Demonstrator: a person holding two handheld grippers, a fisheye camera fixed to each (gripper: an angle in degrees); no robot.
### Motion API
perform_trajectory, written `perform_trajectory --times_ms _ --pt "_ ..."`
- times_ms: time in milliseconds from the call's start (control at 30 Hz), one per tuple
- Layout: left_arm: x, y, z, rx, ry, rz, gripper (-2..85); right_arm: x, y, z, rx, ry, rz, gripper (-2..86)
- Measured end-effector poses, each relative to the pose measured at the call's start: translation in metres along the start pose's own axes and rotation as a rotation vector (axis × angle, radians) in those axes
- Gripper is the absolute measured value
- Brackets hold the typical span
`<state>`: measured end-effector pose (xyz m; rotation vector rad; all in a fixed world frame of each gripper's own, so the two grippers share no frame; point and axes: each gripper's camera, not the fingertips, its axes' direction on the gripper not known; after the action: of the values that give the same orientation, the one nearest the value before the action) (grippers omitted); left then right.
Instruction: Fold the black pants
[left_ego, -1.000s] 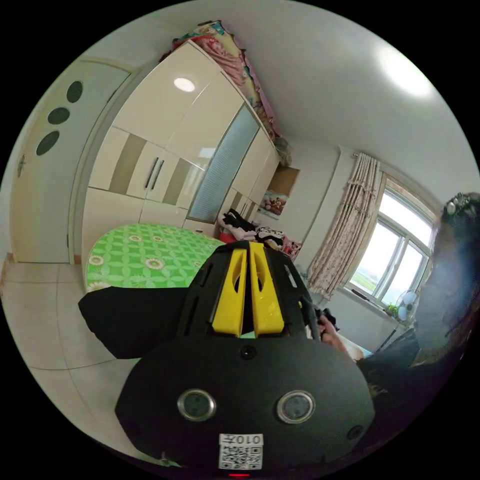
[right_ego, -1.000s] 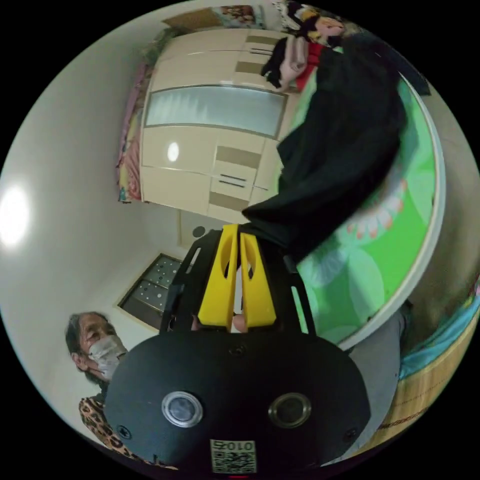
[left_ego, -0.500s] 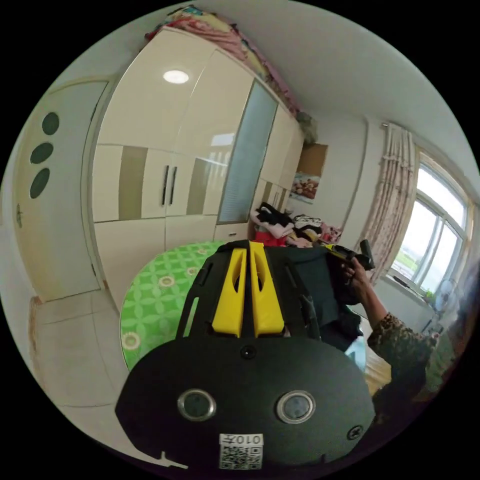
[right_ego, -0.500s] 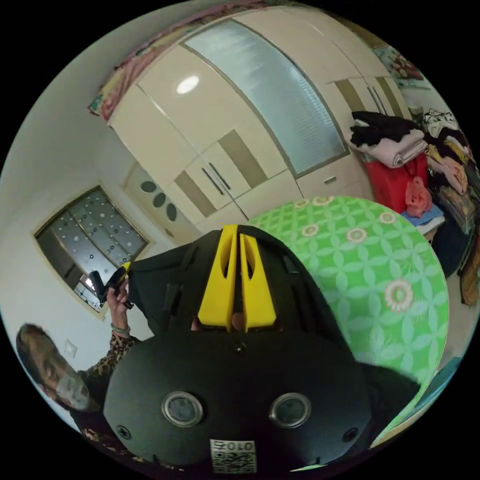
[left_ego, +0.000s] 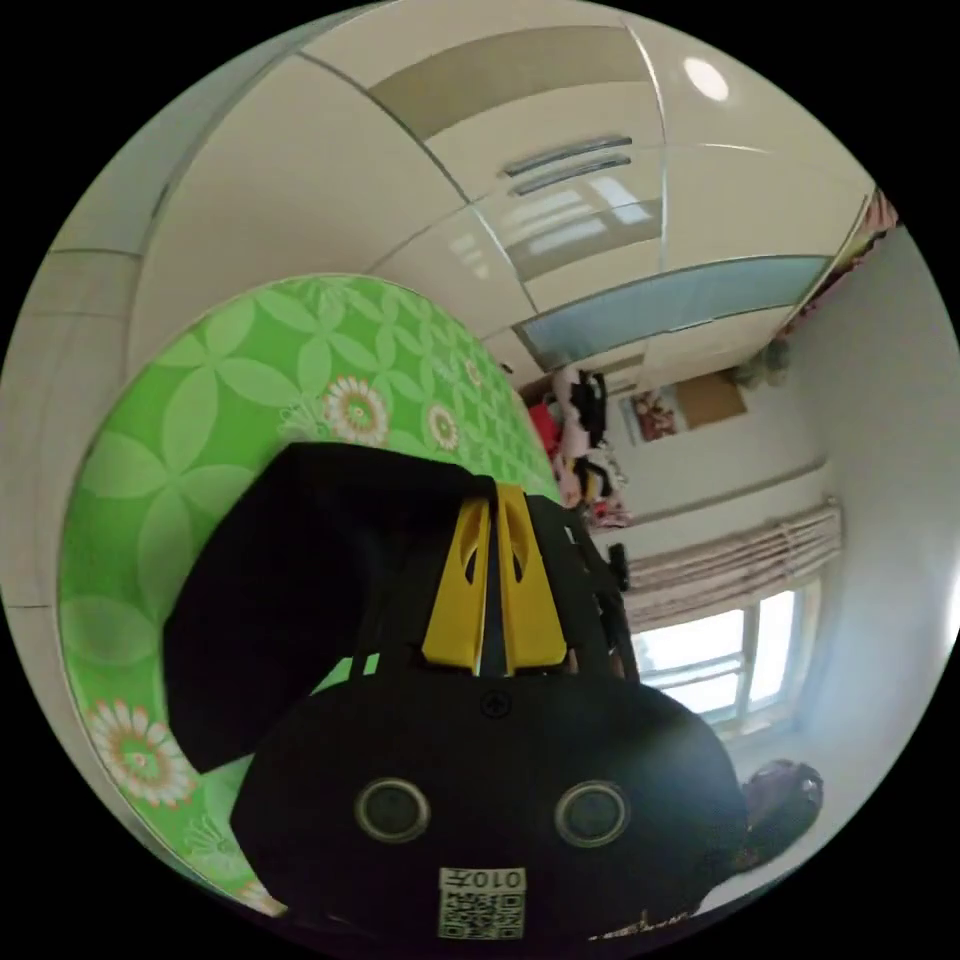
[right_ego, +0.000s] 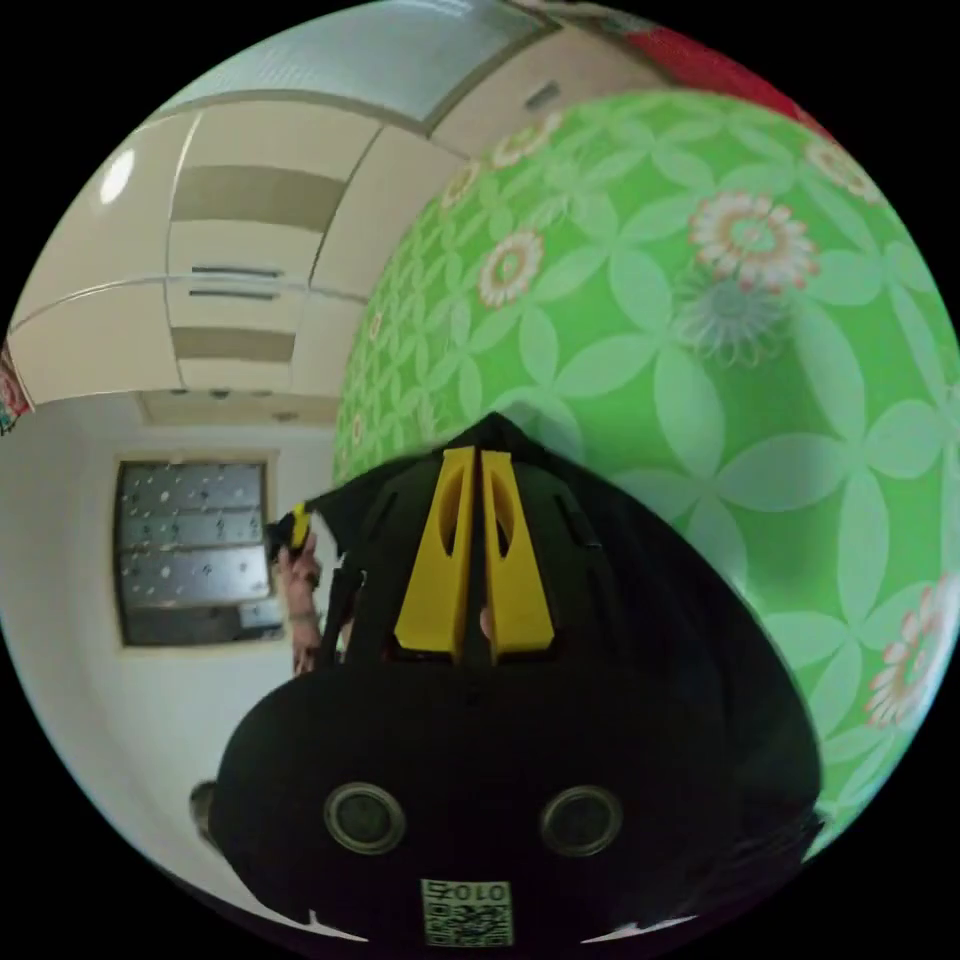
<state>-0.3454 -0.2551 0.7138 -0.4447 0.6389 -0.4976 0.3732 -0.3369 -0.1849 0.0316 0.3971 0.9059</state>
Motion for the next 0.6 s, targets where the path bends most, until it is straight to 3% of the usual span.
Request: perform_trajectory --times_ms 33,100,167,200,233,300,367,400,433,500,600 --pt "-0.010 -0.004 0.007 -0.110 -0.117 -0.055 0.2 -0.002 0.000 -0.003 -0.001 0.028 -0.013 3.9" --pt "-0.017 -0.004 -0.001 -0.118 -0.297 -0.089 0.3 -0.010 0.005 -0.024 0.107 0.181 -0.023 3.5" --pt "-0.026 -0.002 -0.012 -0.048 -0.127 -0.089 0.4 -0.008 0.002 -0.033 0.110 0.148 -0.017 3.6" --pt "-0.023 0.000 -0.015 -0.011 0.051 -0.008 0.4 -0.008 0.002 -0.037 0.116 0.088 -0.049 3.9" --pt "-0.009 0.002 -0.017 0.011 0.179 0.159 0.4 -0.011 0.004 -0.041 0.147 0.066 -0.080 4.0" --pt "0.018 0.011 -0.019 -0.003 0.198 0.418 0.4 -0.016 0.022 -0.055 0.253 0.086 -0.161 3.8" --pt "0.022 0.014 -0.012 -0.063 -0.126 0.341 0.3 -0.011 0.032 -0.057 0.212 0.152 -0.152 3.5" --pt "0.022 0.018 -0.018 -0.011 -0.284 0.272 0.2 -0.007 0.043 -0.059 0.185 0.225 -0.137 3.3" --pt "0.020 0.025 -0.026 0.049 -0.247 0.264 0.2 -0.005 0.051 -0.062 0.191 0.278 -0.124 3.2" --pt "0.006 0.033 -0.029 0.076 -0.171 0.167 0.3 0.004 0.093 -0.087 0.274 0.569 -0.058 3.0" --pt "-0.014 0.048 -0.024 0.015 -0.288 0.052 0.5 0.026 0.152 -0.112 0.276 0.732 -0.021 4.6"
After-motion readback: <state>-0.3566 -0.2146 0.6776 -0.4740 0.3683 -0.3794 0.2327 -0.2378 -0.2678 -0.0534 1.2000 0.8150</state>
